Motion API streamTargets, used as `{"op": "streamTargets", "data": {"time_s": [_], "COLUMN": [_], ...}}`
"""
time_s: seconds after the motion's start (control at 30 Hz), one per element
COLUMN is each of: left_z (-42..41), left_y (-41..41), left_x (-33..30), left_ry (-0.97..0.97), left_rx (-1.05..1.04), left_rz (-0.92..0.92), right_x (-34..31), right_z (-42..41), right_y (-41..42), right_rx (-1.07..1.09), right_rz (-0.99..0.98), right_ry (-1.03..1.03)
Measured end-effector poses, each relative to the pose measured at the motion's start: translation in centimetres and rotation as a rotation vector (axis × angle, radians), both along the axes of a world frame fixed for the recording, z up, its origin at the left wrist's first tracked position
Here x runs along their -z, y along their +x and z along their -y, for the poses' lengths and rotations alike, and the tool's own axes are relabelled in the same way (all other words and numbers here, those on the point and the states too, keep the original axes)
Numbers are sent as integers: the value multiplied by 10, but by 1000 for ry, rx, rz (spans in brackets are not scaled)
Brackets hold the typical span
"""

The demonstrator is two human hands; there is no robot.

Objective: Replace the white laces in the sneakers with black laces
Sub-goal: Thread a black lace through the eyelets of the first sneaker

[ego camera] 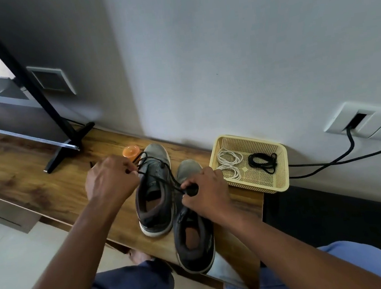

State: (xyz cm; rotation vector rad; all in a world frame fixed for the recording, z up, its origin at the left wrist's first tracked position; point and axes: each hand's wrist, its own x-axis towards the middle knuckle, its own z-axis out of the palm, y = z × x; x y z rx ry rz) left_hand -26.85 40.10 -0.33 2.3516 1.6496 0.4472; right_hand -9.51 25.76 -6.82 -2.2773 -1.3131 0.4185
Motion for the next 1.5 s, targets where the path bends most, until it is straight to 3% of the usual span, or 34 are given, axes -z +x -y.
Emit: {"op": "streamTargets", "data": {"time_s": [0.1, 0.2, 0.33, 0.53, 0.7, 1.03, 1.13, 1.23, 1.4, 1.5], "left_z": [15, 40, 60, 42, 22, -8, -14, -11, 2, 10], "left_y": [14, 38, 59, 50, 32, 7, -5, -4, 11, 19], "left_x": [0, 8, 24, 13, -4, 3, -3, -6, -5, -1], "left_ry": [17, 33, 24, -3, 74, 78, 55, 38, -52, -6], "left_rx": [243, 433, 494, 297, -99, -305, -376, -354, -27, 164], "left_rz": [-37, -272, -466, -203, 18, 26, 105, 71, -4, -16], "right_x": [3, 4, 8, 5, -1, -7, -9, -8, -6, -5], "right_z": [0, 0, 2, 11, 12, 12, 13, 15, 14, 13], "right_y": [-1, -2, 0, -7, -5, -6, -7, -7, -8, -7], "right_rx": [12, 29, 77, 147, 199, 241, 237, 217, 202, 198], "right_rz": [-12, -11, 11, 65, -53, -144, -169, -177, -171, -179], "right_ry": [31, 56, 69, 82, -28, -128, -113, -83, -51, -47]}}
